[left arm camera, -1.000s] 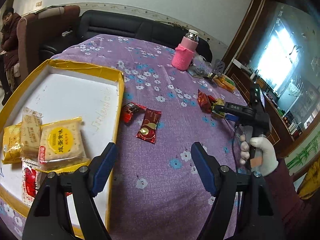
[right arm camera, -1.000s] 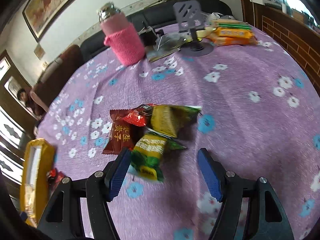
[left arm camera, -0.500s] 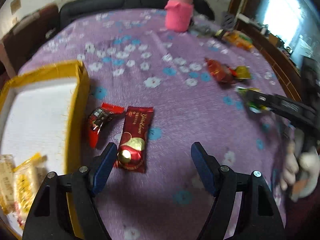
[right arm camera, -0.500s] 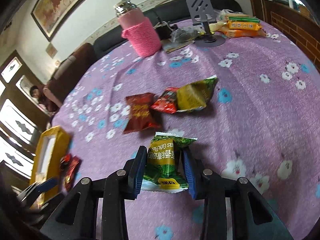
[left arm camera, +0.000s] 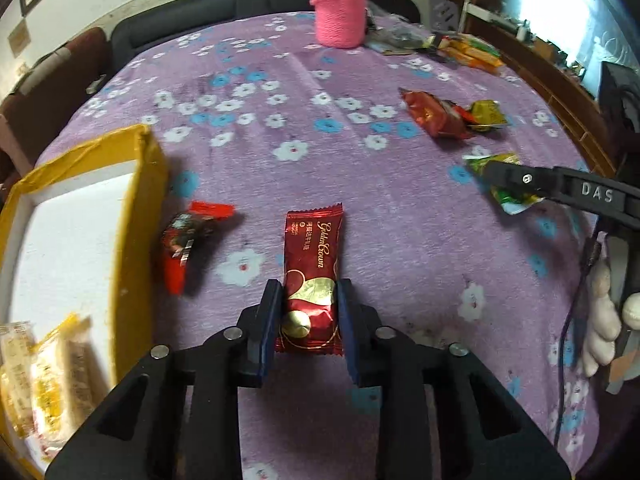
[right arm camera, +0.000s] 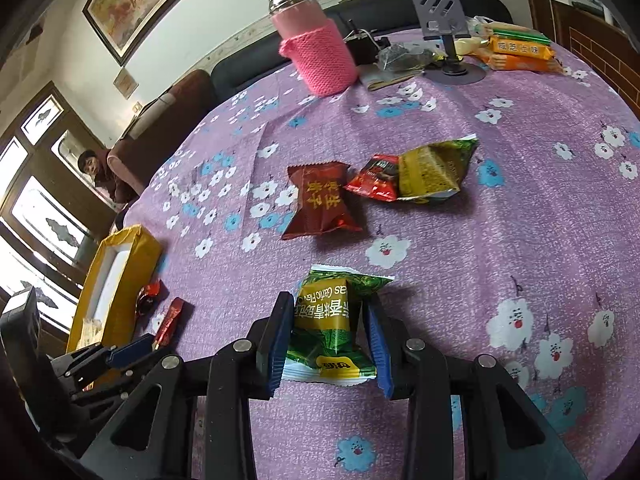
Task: Organize snacks
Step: 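Carry both snacks over the white tray and open both tools to drop them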
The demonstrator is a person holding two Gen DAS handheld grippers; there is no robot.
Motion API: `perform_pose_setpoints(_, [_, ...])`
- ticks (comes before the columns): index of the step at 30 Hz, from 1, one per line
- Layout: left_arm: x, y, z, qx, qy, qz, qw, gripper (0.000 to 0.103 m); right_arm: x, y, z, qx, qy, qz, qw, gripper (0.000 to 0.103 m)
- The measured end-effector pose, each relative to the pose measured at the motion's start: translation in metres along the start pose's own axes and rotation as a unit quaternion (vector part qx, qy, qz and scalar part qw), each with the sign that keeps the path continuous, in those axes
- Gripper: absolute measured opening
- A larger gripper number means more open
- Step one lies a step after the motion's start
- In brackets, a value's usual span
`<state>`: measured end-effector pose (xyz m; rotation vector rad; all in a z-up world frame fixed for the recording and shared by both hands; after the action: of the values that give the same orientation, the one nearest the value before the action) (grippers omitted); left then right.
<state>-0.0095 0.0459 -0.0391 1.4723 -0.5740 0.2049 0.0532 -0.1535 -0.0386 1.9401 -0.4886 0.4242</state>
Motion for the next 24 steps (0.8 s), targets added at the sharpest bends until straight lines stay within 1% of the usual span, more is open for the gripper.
perform_pose_setpoints(1, [0.003,-0.002,0.000,0.004,0.000,-0.001,1.0000,0.029,-0.001,-0.001,-0.001,0.000,0.001,-0.001,1.000,0.037])
perform_pose_setpoints(2, [0.006,-0.004,0.000,0.006,0.001,-0.001,1.0000,0.035,-0.001,-0.001,-0.001,0.001,0.002,-0.002,1.000,0.037])
perform_pose_setpoints(3, [0.009,-0.006,0.000,0.006,0.002,-0.002,1.0000,0.046,-0.001,-0.002,-0.002,0.001,0.003,-0.003,1.000,0.037])
perform_pose_setpoints(5, [0.013,-0.010,0.003,0.012,-0.002,0.001,0.9999,0.059,-0.002,-0.003,-0.002,0.002,0.003,-0.005,1.000,0.037])
perform_pose_setpoints(6, [0.013,-0.011,0.005,0.011,-0.005,0.005,0.9999,0.059,-0.002,-0.004,-0.001,0.002,0.003,-0.007,1.000,0.037])
perform_pose_setpoints(7, [0.013,-0.012,0.007,0.008,-0.008,0.007,0.9999,0.058,-0.003,-0.005,-0.001,0.003,0.002,-0.008,1.000,0.037])
perform_pose_setpoints(8, [0.013,-0.011,0.009,0.003,-0.009,0.009,0.9999,0.050,-0.002,-0.005,-0.001,0.003,0.003,-0.007,1.000,0.037])
perform_pose_setpoints(9, [0.013,-0.010,0.010,-0.002,-0.010,0.011,0.9999,0.031,-0.002,-0.005,-0.001,0.002,0.003,-0.007,1.000,0.037])
perform_pose_setpoints(10, [0.012,-0.008,0.012,-0.002,-0.016,0.011,0.9998,0.023,-0.002,-0.005,-0.001,0.002,0.002,-0.006,1.000,0.037])
perform_pose_setpoints(13, [0.006,-0.003,0.020,-0.009,-0.025,0.010,0.9996,0.023,-0.003,-0.003,-0.002,0.004,0.001,-0.002,1.000,0.037])
perform_pose_setpoints(15, [0.003,0.003,0.022,-0.016,-0.022,0.014,0.9995,0.023,-0.002,0.000,-0.004,0.008,0.002,0.005,1.000,0.037])
perform_pose_setpoints(20, [-0.003,0.038,0.011,-0.051,0.023,0.049,0.9973,0.023,-0.005,0.010,-0.021,0.017,0.029,0.026,0.999,0.037])
perform_pose_setpoints(24, [-0.014,0.078,-0.020,-0.059,0.071,0.087,0.9920,0.024,-0.011,0.011,-0.041,0.024,0.063,0.029,0.997,0.037])
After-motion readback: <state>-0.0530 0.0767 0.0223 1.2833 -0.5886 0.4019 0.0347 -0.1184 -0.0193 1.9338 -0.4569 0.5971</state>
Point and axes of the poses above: each gripper's, at about its wrist camera, not at the fingertips, and y roughly against the way its jaws point, z to its right, x to its top, the point moved 6 cm from there along -y, roughly the way its jaws point, and after that the axes turned 3 degrees about -z, right-handed, at the moved point
